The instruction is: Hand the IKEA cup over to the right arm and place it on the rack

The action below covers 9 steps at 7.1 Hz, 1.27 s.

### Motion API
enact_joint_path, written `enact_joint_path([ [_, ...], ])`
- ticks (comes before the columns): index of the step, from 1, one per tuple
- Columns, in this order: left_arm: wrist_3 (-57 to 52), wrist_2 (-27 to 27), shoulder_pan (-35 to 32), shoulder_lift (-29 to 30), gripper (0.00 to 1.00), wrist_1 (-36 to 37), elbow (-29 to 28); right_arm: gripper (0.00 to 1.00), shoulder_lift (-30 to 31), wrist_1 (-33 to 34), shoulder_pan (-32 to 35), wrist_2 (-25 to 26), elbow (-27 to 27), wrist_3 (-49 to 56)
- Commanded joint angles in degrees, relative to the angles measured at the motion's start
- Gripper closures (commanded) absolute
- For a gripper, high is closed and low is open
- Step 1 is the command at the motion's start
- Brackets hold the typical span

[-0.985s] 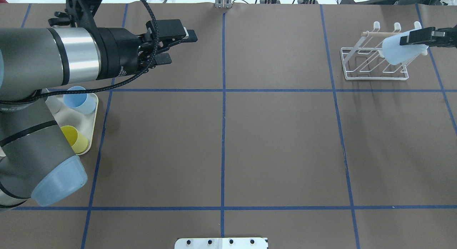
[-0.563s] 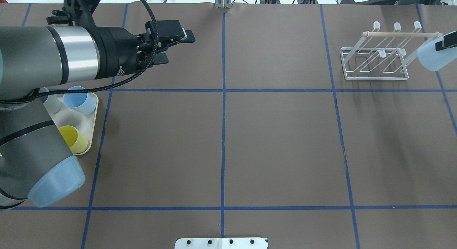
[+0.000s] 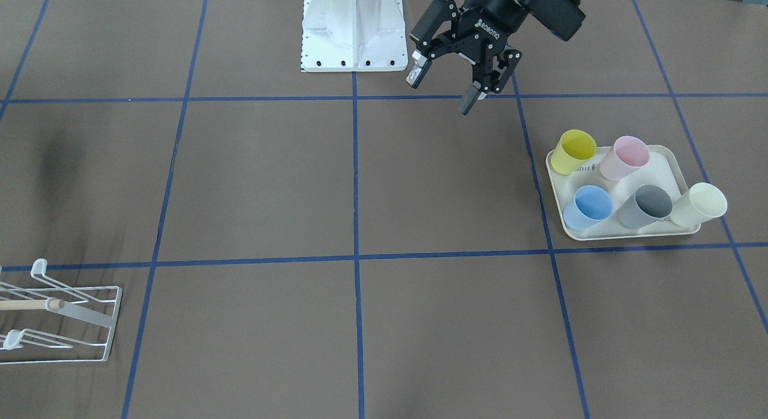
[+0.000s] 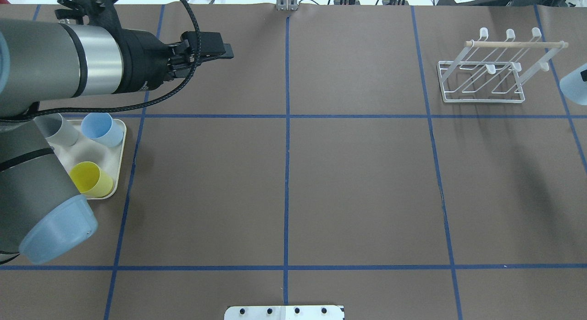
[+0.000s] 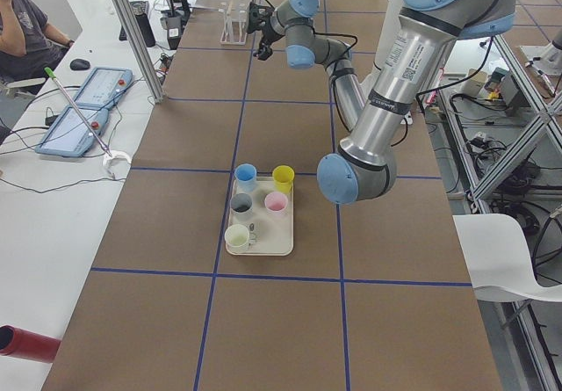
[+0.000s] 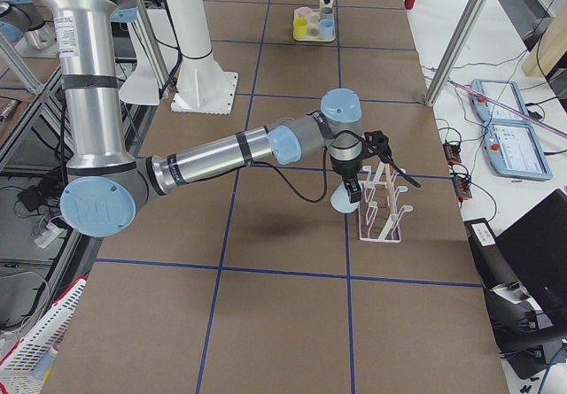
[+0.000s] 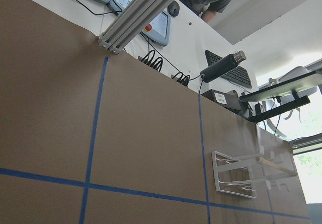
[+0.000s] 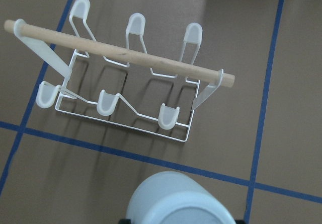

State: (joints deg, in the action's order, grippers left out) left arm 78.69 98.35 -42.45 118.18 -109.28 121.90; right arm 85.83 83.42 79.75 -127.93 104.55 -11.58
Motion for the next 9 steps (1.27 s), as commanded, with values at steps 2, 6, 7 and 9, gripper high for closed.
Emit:
enact_joint_path([
  [2,-15.4,0.1,-5.4,-0.6,0.00,14.4,1.8,0.85,-0.1,0.3,0.1,0.0,-2.6,0.3],
  [6,-17.7,1.0,-7.6,-4.2,0.00,14.5,2.3,0.85,-4.8,1.5,0.1,0.9,-4.6,0.3],
  [7,-17.7,1.0,-7.6,-4.7,0.00,14.5,2.3,0.85,-5.7,2.0,0.1,2.4,-4.8,0.3],
  [9,-17.7,1.0,-7.8,-4.8,0.00,14.5,2.3,0.85,-9.0,2.5,0.1,3.3,-8.2,0.3],
])
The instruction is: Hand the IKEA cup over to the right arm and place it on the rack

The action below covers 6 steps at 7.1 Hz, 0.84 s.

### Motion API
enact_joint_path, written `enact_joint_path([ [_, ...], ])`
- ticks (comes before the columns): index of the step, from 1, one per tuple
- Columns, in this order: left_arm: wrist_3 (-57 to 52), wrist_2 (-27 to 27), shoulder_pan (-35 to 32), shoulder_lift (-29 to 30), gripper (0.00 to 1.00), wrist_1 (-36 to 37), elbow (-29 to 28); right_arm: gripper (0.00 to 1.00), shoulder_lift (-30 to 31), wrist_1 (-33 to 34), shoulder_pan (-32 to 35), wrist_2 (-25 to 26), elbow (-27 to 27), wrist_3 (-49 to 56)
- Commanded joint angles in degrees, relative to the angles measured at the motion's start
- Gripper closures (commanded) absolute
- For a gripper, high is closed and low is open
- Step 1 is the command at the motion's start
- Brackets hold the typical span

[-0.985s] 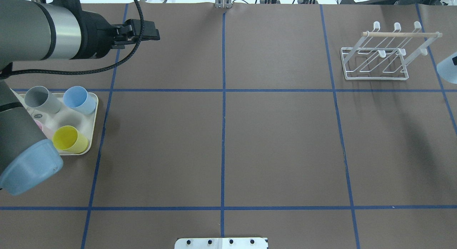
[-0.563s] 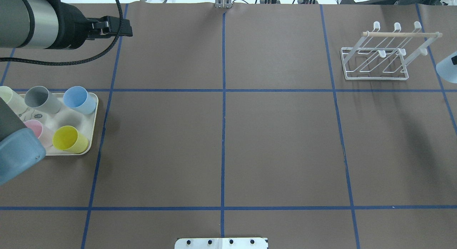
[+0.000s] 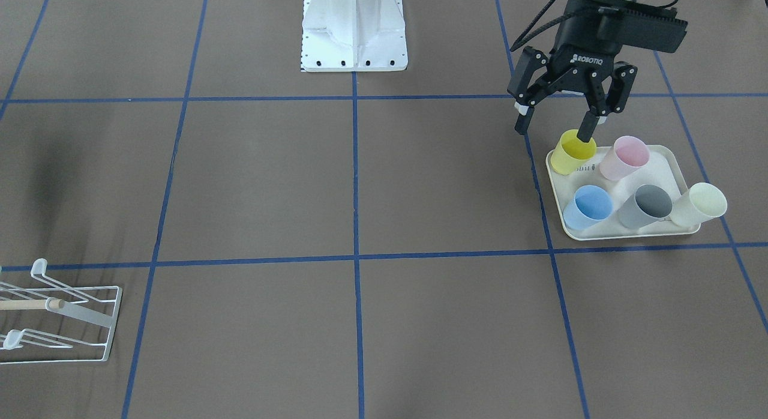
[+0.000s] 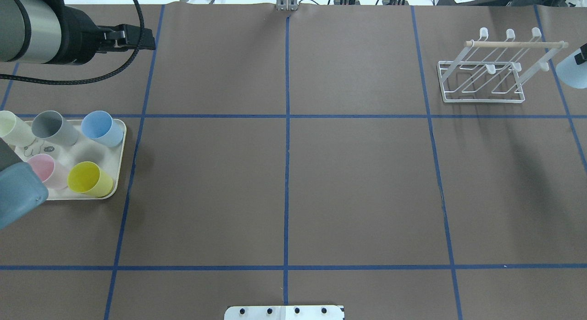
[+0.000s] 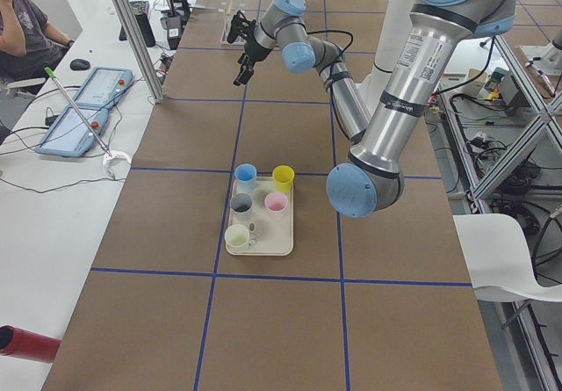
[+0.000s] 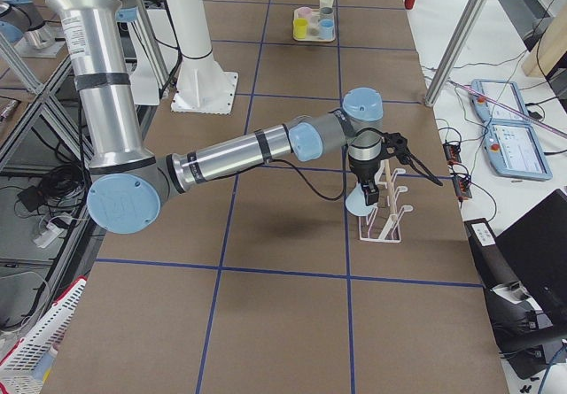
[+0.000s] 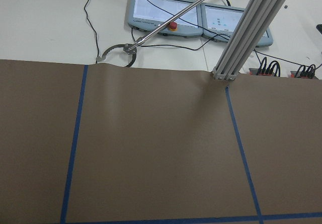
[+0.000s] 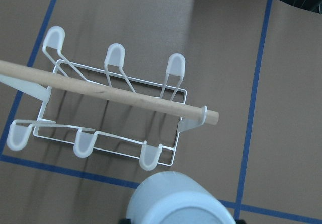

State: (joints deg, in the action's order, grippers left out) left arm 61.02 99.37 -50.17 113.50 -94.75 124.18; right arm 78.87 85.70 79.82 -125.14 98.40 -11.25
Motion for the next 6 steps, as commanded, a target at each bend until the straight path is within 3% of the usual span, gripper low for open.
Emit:
enact_joint_path([
  [1,0.0,-0.1,-0.2,-0.2,0.00,0.0,0.0,0.85,-3.7,0.3,-0.2,0.6,-3.6,0.0],
  [6,0.0,0.0,-0.5,-1.1,0.00,0.0,0.0,0.84,-3.7,0.3,-2.1,0.6,-4.2,-0.1],
])
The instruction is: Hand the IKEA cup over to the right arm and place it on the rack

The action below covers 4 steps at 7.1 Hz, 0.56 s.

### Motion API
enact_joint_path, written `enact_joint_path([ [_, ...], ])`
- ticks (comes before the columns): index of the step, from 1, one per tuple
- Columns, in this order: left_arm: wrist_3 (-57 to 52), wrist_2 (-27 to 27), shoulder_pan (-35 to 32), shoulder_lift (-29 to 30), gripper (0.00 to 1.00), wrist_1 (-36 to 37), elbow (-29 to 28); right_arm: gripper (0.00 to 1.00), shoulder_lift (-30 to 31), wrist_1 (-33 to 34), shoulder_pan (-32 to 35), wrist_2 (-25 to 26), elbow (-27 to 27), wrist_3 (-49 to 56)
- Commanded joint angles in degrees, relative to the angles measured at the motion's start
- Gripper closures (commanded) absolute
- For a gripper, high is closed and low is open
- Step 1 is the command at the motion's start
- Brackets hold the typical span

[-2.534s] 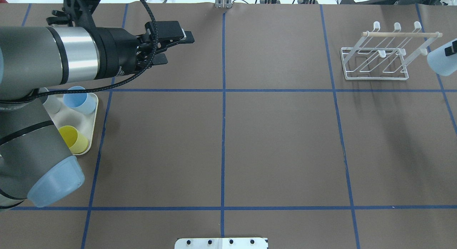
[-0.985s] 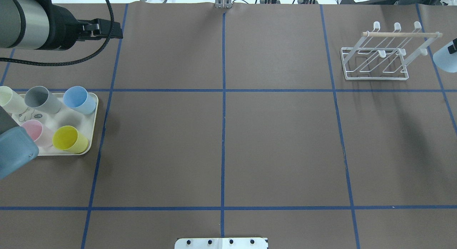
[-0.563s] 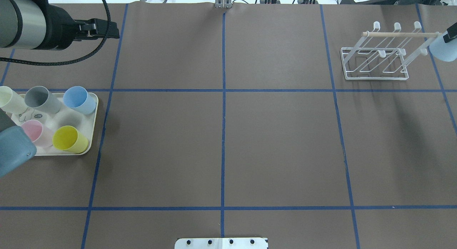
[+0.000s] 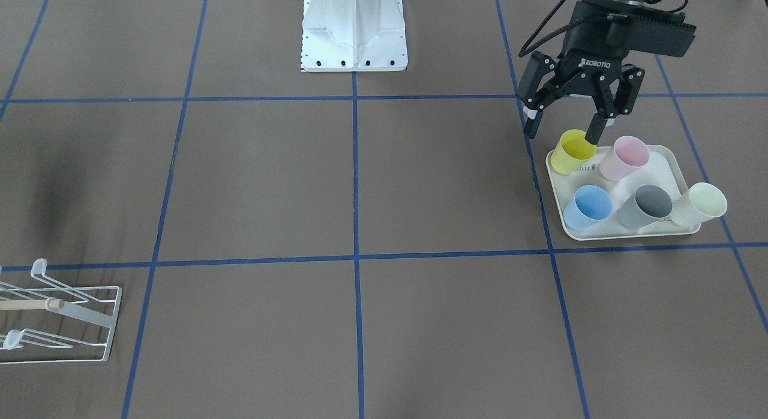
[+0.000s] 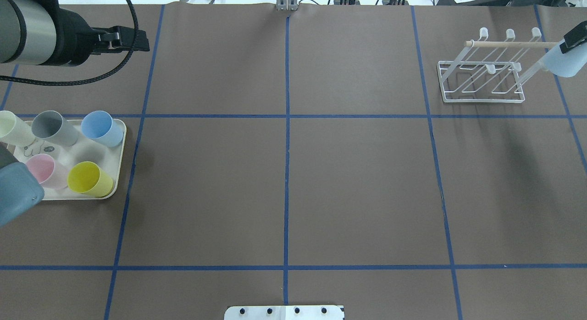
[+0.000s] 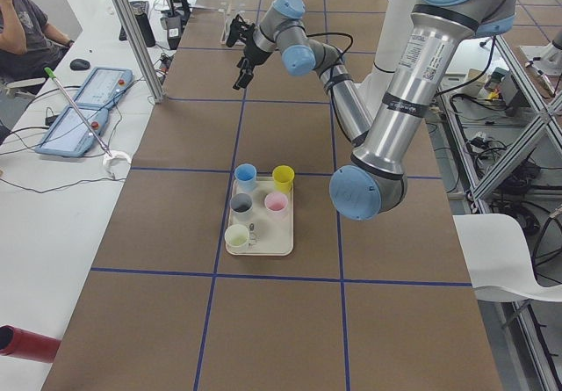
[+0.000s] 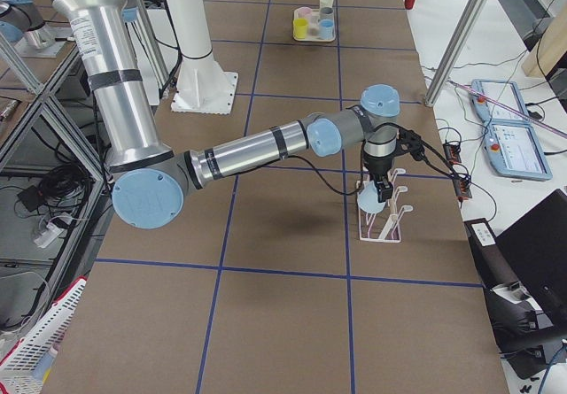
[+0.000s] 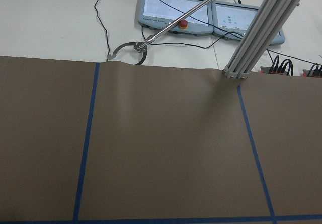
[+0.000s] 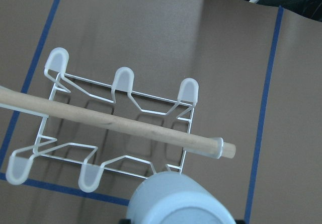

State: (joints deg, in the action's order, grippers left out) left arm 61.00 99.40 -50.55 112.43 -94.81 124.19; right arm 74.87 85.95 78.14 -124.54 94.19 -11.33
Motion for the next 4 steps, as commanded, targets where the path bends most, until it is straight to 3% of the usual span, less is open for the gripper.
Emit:
enact_joint_path([
  [1,0.0,0.0,-0.1,0.0,0.00,0.1,0.0,0.84,0.4,0.0,-0.8,0.1,-0.1,0.1],
  [4,0.0,0.0,-0.1,0.0,0.00,0.1,0.0,0.84,-0.1,0.0,-1.7,0.8,-0.6,0.0],
])
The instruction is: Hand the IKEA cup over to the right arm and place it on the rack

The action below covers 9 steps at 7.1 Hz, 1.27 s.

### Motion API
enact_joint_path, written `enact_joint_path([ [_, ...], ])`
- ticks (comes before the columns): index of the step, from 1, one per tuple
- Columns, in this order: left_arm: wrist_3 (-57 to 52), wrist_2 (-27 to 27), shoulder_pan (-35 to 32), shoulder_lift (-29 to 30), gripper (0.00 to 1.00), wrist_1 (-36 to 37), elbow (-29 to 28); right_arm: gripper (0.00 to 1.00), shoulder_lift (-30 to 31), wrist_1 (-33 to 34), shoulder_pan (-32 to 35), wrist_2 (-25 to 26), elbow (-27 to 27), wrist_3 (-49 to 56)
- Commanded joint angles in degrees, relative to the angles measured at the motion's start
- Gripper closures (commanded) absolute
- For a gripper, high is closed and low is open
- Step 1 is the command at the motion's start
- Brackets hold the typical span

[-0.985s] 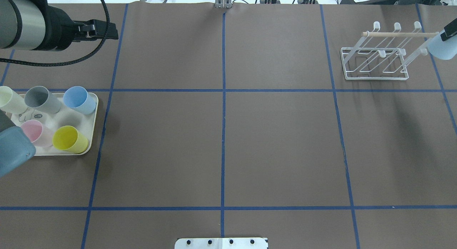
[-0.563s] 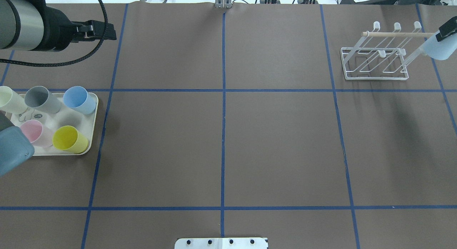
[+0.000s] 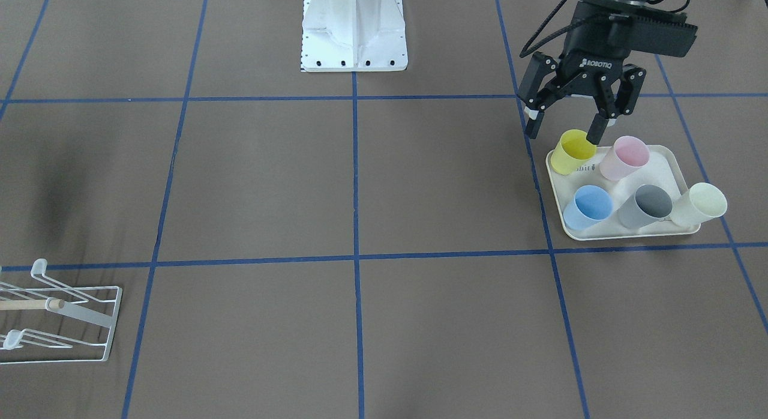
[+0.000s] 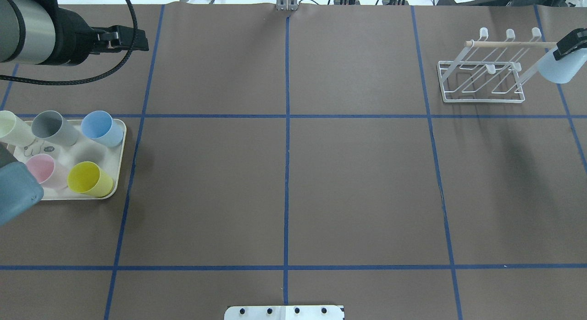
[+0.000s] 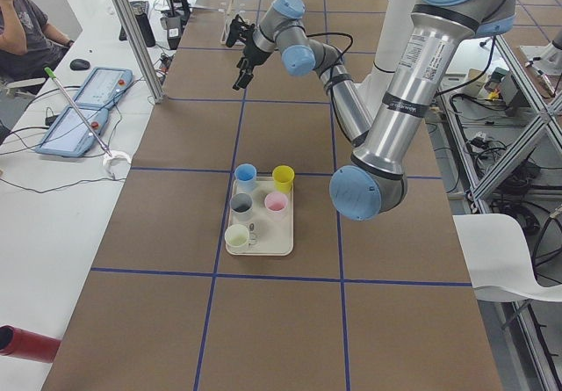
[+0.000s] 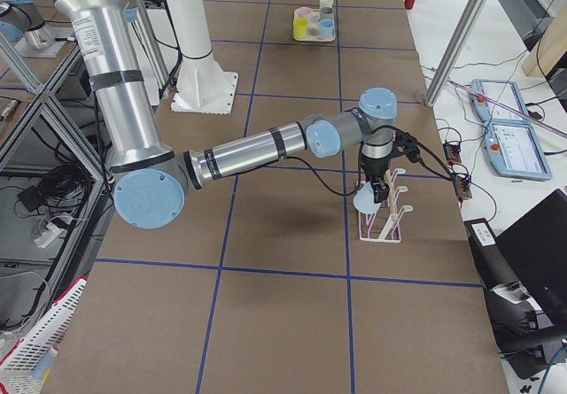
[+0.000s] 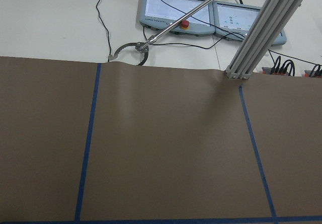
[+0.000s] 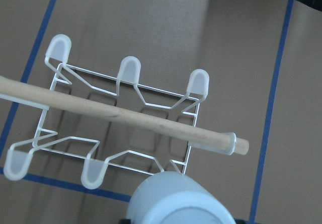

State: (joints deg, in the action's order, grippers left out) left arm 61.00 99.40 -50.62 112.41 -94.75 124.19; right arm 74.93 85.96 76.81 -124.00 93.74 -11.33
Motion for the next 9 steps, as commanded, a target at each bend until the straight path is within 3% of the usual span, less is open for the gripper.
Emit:
enact_joint_path([
  [1,0.0,0.0,0.0,-0.1,0.00,-0.1,-0.2,0.84,-0.2,0.0,-0.4,0.3,-0.3,0.0],
  [9,0.4,-0.1,0.0,-0.1,0.00,-0.1,-0.4,0.84,-1.4,0.1,0.4,0.2,-1.4,0.6],
])
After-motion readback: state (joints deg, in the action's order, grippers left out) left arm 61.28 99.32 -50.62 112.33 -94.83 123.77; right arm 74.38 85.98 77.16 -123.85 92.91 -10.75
